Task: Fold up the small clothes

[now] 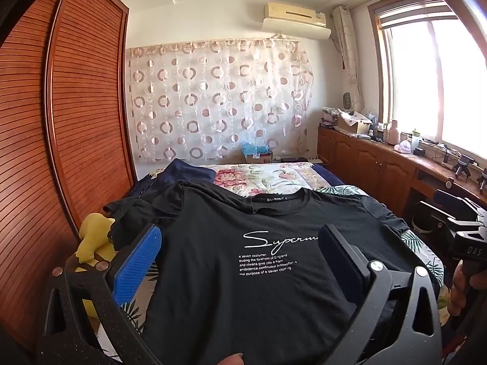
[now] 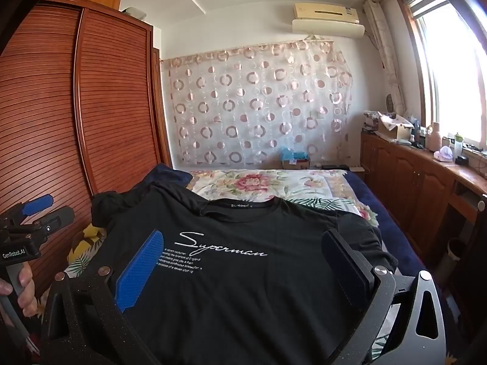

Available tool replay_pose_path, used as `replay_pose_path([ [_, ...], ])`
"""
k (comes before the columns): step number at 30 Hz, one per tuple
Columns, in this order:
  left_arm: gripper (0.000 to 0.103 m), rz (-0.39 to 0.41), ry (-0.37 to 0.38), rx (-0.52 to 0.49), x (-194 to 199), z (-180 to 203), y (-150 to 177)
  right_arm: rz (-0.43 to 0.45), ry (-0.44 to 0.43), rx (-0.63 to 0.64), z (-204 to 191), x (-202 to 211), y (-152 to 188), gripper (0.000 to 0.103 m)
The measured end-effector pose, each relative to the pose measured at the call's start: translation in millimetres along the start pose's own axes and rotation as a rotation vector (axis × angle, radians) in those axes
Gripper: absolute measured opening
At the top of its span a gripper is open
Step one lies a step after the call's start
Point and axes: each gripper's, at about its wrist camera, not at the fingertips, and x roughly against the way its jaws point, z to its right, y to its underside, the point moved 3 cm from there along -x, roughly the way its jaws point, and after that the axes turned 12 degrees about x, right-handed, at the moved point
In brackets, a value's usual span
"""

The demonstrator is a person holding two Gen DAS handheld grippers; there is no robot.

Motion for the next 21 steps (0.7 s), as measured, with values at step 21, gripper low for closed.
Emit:
replay_pose_path([
  [21,0.103,-0.004,-0.01,0.0,5,0,-11,0.0,-0.009,0.002,-4,-1,2,0.103],
])
